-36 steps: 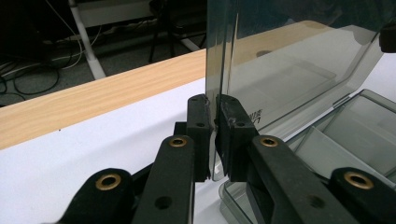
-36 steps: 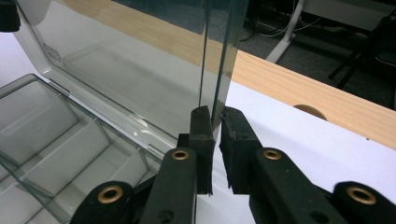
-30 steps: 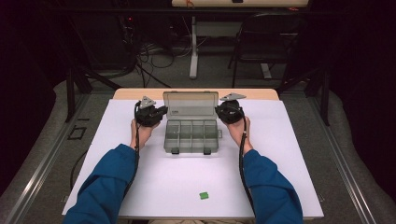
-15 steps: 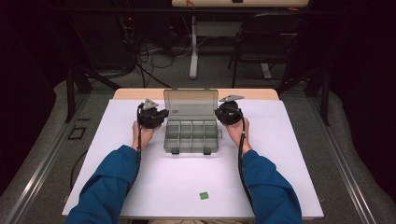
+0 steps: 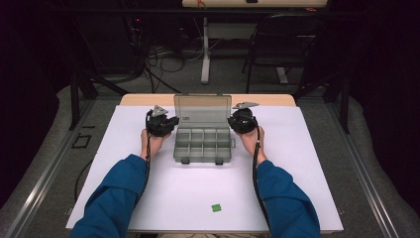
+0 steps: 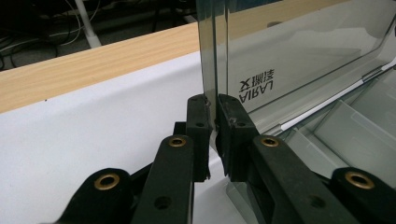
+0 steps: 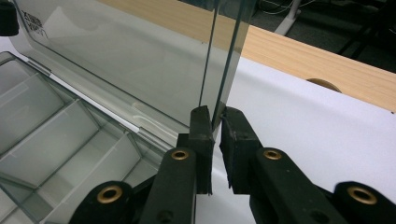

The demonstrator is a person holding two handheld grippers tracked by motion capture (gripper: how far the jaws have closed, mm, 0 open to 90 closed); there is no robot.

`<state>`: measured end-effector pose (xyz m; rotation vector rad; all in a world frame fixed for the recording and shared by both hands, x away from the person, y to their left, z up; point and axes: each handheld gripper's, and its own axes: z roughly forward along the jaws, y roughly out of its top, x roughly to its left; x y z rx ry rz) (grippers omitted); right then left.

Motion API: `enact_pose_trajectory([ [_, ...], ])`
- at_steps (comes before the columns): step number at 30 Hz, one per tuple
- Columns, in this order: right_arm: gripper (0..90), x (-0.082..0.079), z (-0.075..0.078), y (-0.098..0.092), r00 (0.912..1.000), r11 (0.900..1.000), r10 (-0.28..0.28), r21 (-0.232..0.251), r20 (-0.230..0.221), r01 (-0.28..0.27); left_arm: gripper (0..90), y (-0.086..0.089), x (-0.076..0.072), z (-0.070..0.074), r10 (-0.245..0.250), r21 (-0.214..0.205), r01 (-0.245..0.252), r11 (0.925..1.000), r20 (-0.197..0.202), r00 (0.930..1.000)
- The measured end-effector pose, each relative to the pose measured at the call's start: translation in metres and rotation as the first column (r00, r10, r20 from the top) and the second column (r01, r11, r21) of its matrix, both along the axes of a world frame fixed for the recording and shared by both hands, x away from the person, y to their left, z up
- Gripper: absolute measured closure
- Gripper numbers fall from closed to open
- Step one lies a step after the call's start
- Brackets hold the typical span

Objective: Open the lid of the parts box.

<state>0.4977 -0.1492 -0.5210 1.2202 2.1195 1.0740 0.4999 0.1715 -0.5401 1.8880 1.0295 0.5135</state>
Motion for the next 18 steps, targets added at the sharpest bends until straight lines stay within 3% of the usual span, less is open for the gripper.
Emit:
enact_pose_trajectory([
  [9,81.5,0.0021,-0.0042,0.0013,0.9998,0.9999,-0.001,-0.016,-0.018,0.001,82.4,-0.0014,0.0008,-0.0032,0.009,0.019,-0.009,0.9998,-0.01,0.9999],
  [18,72.6,0.0037,-0.008,-0.0006,0.9986,0.9998,-0.008,-0.019,-0.052,0.008,68.4,0.0038,0.0011,-0.0053,0.036,-0.014,-0.036,0.9992,-0.037,0.9987],
])
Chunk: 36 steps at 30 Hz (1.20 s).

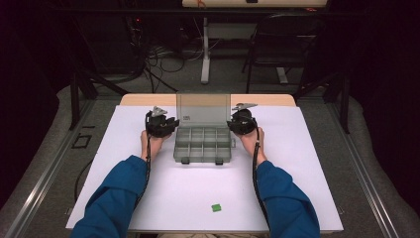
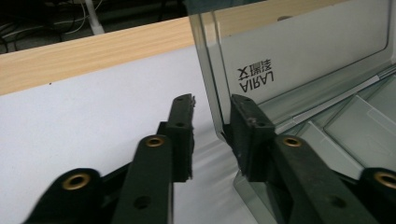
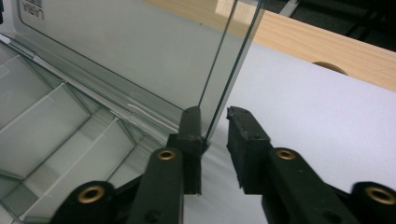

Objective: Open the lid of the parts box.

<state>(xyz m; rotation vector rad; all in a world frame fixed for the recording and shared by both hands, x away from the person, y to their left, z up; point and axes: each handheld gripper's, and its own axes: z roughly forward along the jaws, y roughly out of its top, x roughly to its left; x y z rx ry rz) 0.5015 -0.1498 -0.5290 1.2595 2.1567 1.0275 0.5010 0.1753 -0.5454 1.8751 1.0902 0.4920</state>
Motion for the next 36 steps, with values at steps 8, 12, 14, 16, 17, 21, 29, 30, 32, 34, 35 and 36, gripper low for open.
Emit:
enact_pose_trajectory([
  [8,46.0,-0.004,0.005,-0.008,0.9999,0.9998,0.002,0.02,-0.017,-0.001,35.8,0.003,-0.007,0.006,0.015,0.029,-0.015,0.9995,0.013,0.9998],
  [12,33.5,-0.01,0.011,-0.011,0.9999,0.9993,0.011,0.036,-0.004,-0.01,26.3,0.002,-0.015,0.012,-0.011,0.032,0.01,0.9994,0.03,0.9995],
  [14,29.4,-0.014,0.015,-0.012,0.9998,0.9988,0.02,0.044,0.006,-0.021,23.0,0.001,-0.02,0.016,-0.029,0.034,0.028,0.999,0.039,0.9988],
  [16,26.4,-0.019,0.018,-0.013,0.9993,0.9983,0.034,0.048,0.014,-0.035,19.9,0.0,-0.027,0.02,-0.05,0.039,0.048,0.9981,0.051,0.9974],
  [17,24.8,-0.022,0.019,-0.014,0.999,0.9979,0.039,0.05,0.022,-0.04,18.8,-0.001,-0.03,0.021,-0.061,0.043,0.059,0.9973,0.056,0.9965],
  [21,19.9,-0.035,0.024,-0.015,0.9964,0.9965,0.072,0.04,0.044,-0.074,16.0,-0.001,-0.045,0.028,-0.103,0.057,0.099,0.9934,0.076,0.9918],
  [29,14.9,-0.061,0.032,-0.013,0.9875,0.9873,0.143,0.061,0.068,-0.147,13.1,0.007,-0.071,0.031,-0.139,0.075,0.13,0.9886,0.124,0.9825],
  [30,14.6,-0.065,0.032,-0.012,0.9848,0.9855,0.156,0.056,0.077,-0.16,12.1,0.008,-0.074,0.03,-0.141,0.083,0.131,0.9879,0.123,0.9823],
  [32,14.0,-0.071,0.032,-0.008,0.9815,0.9828,0.173,0.051,0.083,-0.177,11.3,0.01,-0.081,0.029,-0.15,0.085,0.139,0.9866,0.13,0.9802],
  [34,13.6,-0.078,0.03,-0.006,0.9784,0.9806,0.188,0.041,0.087,-0.192,10.6,0.011,-0.087,0.027,-0.158,0.091,0.147,0.985,0.133,0.9784],
  [35,13.4,-0.08,0.029,-0.005,0.977,0.9792,0.194,0.042,0.089,-0.198,10.5,0.011,-0.091,0.026,-0.163,0.102,0.15,0.9834,0.138,0.9768],
  [36,13.2,-0.085,0.028,-0.004,0.9749,0.9777,0.202,0.04,0.094,-0.206,10.2,0.011,-0.095,0.025,-0.169,0.106,0.155,0.9823,0.137,0.976],
])
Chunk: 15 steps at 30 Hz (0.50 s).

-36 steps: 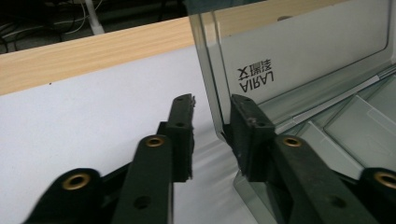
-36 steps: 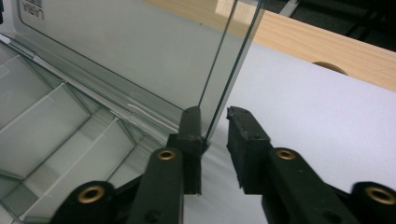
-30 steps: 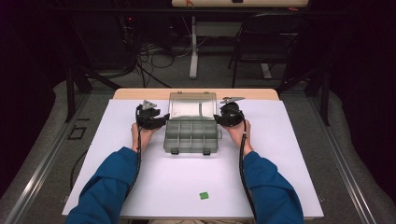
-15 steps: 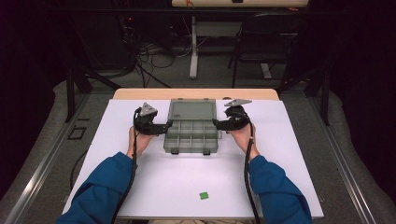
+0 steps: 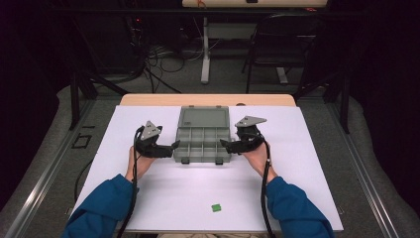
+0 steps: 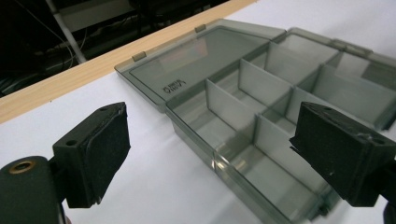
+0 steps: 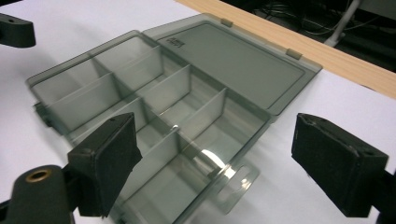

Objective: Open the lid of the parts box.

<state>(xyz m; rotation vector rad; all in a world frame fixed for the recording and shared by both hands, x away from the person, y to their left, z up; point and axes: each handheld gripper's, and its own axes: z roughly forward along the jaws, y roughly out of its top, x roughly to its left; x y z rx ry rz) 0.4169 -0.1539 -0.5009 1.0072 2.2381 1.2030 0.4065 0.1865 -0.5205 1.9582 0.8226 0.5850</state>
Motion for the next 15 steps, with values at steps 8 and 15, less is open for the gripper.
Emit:
enact_pose_trajectory([
  [8,10.7,-0.024,-0.007,-0.004,0.9996,0.9997,0.023,-0.001,0.016,-0.023,7.2,0.002,-0.023,-0.004,-0.011,0.017,0.011,0.9998,0.024,0.9997],
  [15,8.7,-0.043,-0.013,-0.012,0.9992,0.9996,0.025,0.01,0.032,-0.025,3.9,0.006,-0.035,-0.015,-0.006,0.023,0.006,0.9997,0.01,0.9999],
])
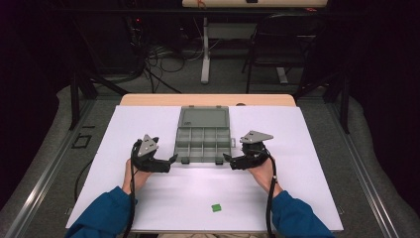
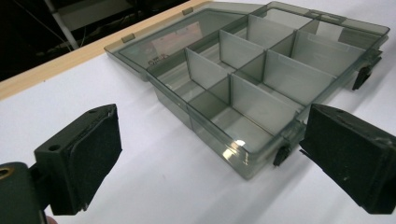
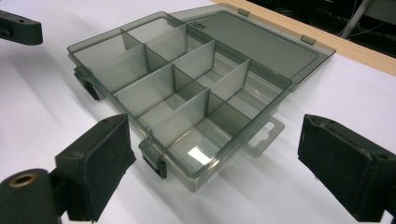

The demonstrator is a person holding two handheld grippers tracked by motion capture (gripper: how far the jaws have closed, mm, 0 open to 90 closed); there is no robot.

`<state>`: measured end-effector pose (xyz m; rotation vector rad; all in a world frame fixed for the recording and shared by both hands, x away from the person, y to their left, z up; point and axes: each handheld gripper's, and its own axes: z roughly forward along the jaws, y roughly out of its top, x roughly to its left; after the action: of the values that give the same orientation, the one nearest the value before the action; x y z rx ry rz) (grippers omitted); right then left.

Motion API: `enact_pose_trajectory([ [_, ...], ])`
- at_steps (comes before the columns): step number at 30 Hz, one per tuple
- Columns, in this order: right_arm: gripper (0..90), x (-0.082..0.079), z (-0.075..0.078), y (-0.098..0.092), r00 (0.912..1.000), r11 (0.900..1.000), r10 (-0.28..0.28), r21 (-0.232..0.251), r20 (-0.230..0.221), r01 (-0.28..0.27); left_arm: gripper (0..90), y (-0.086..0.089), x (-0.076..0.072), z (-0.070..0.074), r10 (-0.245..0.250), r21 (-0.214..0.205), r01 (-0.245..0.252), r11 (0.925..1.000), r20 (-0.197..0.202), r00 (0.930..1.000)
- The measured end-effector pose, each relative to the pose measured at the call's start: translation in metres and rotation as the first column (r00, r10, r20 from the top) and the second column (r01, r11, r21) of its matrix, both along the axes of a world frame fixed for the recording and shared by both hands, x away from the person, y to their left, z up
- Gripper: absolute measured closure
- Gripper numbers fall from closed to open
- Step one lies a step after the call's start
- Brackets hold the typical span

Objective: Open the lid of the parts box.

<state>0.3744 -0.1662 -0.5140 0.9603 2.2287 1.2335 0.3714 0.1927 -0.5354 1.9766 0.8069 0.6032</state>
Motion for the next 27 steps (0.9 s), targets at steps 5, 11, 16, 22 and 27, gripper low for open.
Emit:
enact_pose_trajectory([
  [5,6.6,-0.008,-0.001,-0.003,1.0,0.9998,0.008,-0.02,0.003,-0.008,1.2,0.001,-0.011,0.002,-0.008,0.014,0.008,0.9999,0.015,0.9999],
  [11,5.5,-0.021,-0.003,-0.003,0.9996,0.9989,0.019,-0.043,0.02,-0.018,0.3,0.003,-0.025,0.004,-0.004,0.025,0.003,0.9997,0.047,0.9989],
  [16,2.9,-0.032,-0.007,-0.002,0.9988,0.9968,0.04,-0.07,0.027,-0.038,0.2,0.009,-0.037,0.004,0.006,0.052,-0.01,0.9986,0.072,0.9974],
  [22,0.0,-0.041,-0.011,-0.003,0.9986,0.9961,0.04,-0.08,0.035,-0.037,0.1,0.017,-0.043,0.002,0.033,0.024,-0.034,0.9991,0.058,0.9978],
  [27,0.0,-0.05,-0.012,-0.005,0.9968,0.9949,0.057,-0.087,0.056,-0.053,0.1,0.015,-0.054,0.0,0.032,0.018,-0.033,0.9993,0.055,0.998],
])
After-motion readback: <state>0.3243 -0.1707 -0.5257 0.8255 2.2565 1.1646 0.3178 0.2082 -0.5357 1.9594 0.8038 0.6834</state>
